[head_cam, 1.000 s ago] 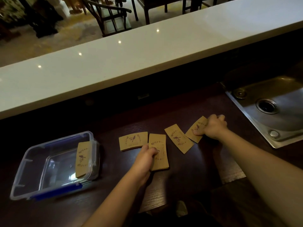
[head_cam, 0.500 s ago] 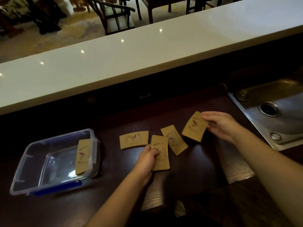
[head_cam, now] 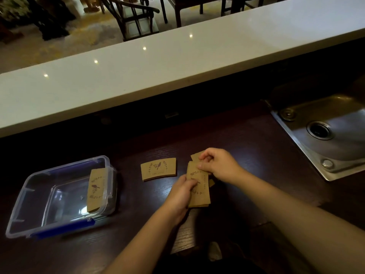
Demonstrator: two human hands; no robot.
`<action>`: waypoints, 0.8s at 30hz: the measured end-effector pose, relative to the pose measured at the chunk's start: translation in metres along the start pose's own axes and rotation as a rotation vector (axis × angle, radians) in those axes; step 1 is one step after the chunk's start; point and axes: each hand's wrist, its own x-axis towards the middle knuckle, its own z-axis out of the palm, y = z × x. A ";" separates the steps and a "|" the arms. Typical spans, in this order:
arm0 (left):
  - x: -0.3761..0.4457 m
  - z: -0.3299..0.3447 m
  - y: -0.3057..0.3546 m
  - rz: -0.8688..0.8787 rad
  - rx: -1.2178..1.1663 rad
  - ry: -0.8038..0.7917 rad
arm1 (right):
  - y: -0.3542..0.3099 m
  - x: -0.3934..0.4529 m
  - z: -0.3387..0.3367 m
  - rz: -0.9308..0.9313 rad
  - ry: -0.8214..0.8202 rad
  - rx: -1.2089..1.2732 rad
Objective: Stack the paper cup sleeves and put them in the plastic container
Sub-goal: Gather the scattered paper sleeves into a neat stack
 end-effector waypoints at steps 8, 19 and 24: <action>-0.004 -0.017 -0.001 0.025 -0.004 0.114 | 0.019 0.005 0.014 0.269 0.256 -0.610; -0.006 -0.025 0.003 0.073 -0.031 0.158 | 0.017 0.009 0.008 0.394 0.171 -0.201; -0.004 -0.027 0.003 0.066 -0.018 0.183 | 0.004 -0.003 -0.028 0.434 0.071 0.440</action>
